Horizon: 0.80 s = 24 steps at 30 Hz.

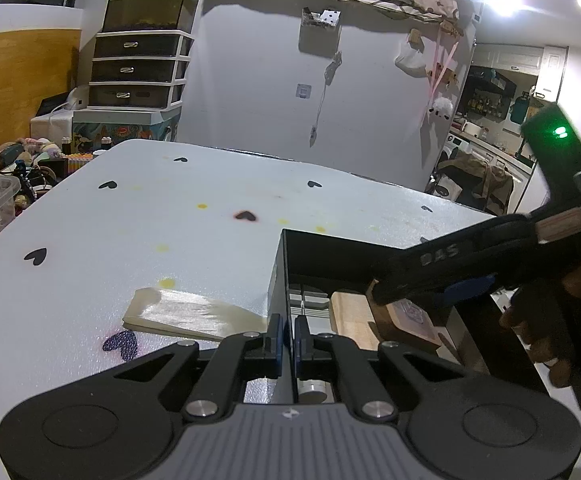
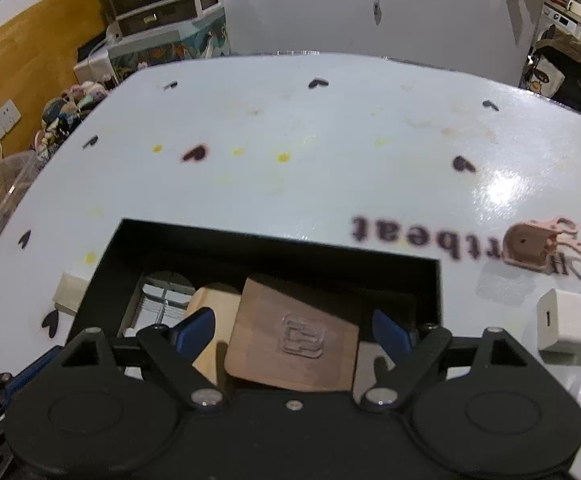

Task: Organize rigid objects
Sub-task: 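Lower the brown coaster into the black box beside the wooden block and release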

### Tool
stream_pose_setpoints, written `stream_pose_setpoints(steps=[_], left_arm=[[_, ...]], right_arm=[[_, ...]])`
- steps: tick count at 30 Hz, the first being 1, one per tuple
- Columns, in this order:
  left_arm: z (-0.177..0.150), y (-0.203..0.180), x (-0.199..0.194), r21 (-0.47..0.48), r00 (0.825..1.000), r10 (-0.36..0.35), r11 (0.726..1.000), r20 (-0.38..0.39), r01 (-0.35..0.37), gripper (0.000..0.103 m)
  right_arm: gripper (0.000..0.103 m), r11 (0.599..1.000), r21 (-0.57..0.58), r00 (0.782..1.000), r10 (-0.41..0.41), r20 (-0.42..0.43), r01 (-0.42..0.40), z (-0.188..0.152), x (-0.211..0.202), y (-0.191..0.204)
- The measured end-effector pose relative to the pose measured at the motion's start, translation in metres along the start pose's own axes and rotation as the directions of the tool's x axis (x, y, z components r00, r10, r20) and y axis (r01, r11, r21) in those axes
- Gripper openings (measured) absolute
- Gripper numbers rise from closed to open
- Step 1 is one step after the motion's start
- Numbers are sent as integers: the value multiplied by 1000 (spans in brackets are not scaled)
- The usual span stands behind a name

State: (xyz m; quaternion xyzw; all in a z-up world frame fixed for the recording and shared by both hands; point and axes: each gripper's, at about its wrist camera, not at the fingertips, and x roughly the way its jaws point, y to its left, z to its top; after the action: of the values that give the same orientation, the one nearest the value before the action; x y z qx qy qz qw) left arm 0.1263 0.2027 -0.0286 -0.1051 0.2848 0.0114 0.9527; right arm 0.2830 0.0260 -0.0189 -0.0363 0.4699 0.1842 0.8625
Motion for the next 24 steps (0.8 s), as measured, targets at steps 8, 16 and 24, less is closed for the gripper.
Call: stream_pose_setpoints(steps=[8,16,24], left_arm=[[0,0,0,-4,1000,8,1000,-2,-8,4],[2,-2,-1,1,1000,13,1000,-8,-13,4],[2,-1,0,2,1000,14,1000,-12,-14,4]], right_arm=[[62,998,-54,999,46,17,-45,-2,-8,1],[49,997,-76,1000,10,-13,-11,-6,7,4],[81,993,-59,993,102,63,-99,-5,-27,-9]])
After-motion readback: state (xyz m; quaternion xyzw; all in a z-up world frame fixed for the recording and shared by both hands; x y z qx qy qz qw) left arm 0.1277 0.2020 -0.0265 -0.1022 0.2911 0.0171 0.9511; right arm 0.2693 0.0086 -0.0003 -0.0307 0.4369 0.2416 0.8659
